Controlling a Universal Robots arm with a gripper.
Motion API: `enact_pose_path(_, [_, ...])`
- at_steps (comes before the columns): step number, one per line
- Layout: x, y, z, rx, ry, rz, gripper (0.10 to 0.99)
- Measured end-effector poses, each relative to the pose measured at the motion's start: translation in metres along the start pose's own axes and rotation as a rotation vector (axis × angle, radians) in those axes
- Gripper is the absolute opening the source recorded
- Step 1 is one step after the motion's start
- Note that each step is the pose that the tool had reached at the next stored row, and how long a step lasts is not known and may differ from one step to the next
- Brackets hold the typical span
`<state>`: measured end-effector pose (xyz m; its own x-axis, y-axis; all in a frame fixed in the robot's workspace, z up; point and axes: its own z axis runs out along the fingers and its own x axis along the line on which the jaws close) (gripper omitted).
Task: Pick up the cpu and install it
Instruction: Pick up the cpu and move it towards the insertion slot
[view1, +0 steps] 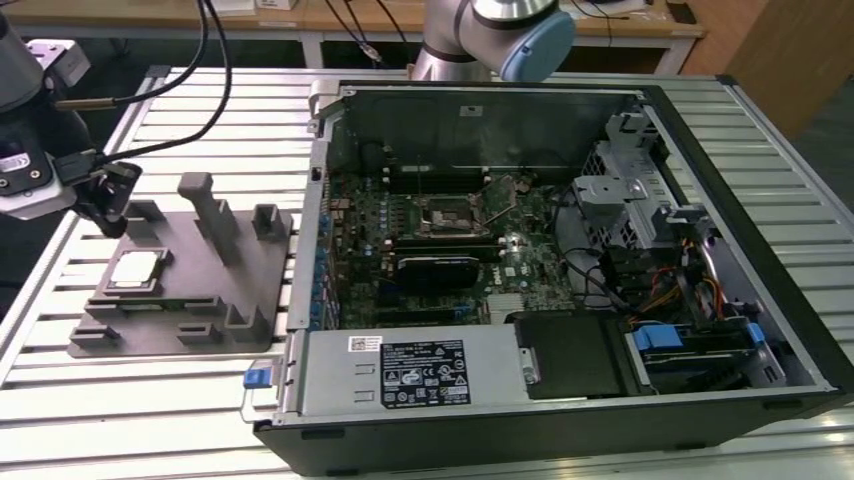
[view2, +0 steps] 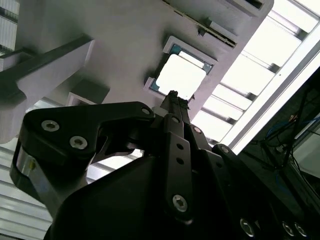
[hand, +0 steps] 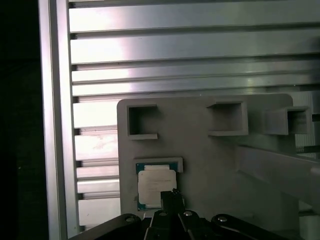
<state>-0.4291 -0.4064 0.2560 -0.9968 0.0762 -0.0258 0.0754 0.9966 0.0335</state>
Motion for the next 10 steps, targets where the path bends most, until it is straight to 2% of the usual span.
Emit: enact_pose_path(10, [0.0033, -0.0029, 0.0150, 0.000, 0.0001, 0.000, 0.106])
